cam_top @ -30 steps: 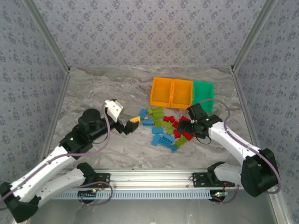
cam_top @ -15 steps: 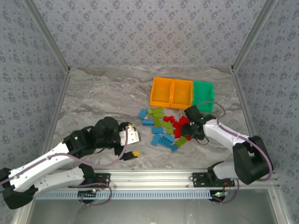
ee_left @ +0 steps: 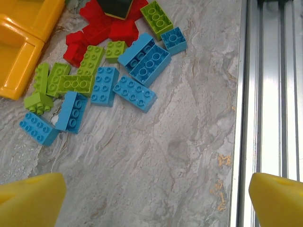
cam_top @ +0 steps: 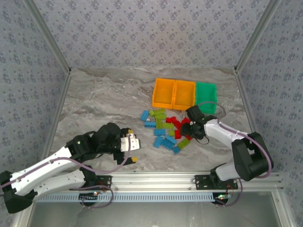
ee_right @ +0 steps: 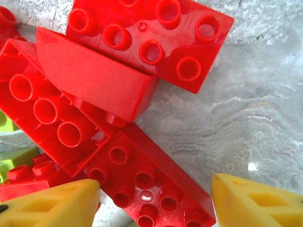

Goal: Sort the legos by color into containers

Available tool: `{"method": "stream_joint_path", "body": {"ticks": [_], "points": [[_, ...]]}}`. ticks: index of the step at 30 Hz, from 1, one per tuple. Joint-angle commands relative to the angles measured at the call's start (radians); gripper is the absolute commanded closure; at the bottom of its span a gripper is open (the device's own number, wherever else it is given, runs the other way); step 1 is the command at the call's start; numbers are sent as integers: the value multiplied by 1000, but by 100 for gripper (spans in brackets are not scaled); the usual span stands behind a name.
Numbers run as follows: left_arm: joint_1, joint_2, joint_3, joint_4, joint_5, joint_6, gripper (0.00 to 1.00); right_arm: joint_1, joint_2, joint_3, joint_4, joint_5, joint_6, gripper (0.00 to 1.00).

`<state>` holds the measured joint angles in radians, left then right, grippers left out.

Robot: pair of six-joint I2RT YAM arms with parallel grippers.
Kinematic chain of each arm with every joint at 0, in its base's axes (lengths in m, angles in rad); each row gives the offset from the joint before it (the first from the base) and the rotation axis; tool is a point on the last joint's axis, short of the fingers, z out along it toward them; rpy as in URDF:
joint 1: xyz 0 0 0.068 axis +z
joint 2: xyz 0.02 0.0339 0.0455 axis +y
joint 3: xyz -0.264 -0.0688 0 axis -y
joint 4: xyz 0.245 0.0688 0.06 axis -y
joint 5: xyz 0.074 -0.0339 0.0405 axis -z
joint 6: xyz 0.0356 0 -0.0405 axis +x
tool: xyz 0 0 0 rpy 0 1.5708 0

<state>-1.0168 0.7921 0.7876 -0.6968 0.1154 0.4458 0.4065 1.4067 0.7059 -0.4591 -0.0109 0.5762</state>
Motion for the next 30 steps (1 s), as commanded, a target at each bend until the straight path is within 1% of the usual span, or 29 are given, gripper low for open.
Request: {"method": "stream_joint_path", "body": {"ticks": [1,4,5,6,7,9,12,15,17,20,22,25,27,30], "points": [[-4,-23,1,-6,-14,24,1,-8,35,-22,4,-23,4,29],[-5,-30,-8,-6,-23,27,1,-3,18,-39,46,-118,-4,19],[-4,-30,-10,-6,-26,28,1,-2,19,-39,47,-127,-10,18],[-5,-30,-9,-6,-27,28,1,-2,22,-39,44,-120,-14,18],[-5,-29,-8,-6,-27,27,1,-4,24,-40,39,-101,-18,21],[-5,-30,-5,-4,-25,23,1,-3,36,-34,12,-61,-23,30],[-5,-41,-9,1,-20,21,1,9,41,-31,-2,-60,-38,34],[-5,-47,-11,5,-23,23,1,10,39,-41,15,-45,-33,43],[-5,-47,-11,5,-26,24,1,11,40,-51,40,-51,-29,46],[-5,-45,-17,5,-32,25,1,14,40,-53,62,-54,-23,57],[-5,-43,-17,2,-42,23,1,22,28,-45,45,-28,-22,67],[-4,-45,-16,2,-46,21,1,43,-46,-45,28,31,-15,76],[-5,-50,-17,10,-42,22,1,50,-144,-48,17,76,0,81],[-5,-72,-23,13,-37,19,1,50,-311,-40,17,167,11,82]]}}
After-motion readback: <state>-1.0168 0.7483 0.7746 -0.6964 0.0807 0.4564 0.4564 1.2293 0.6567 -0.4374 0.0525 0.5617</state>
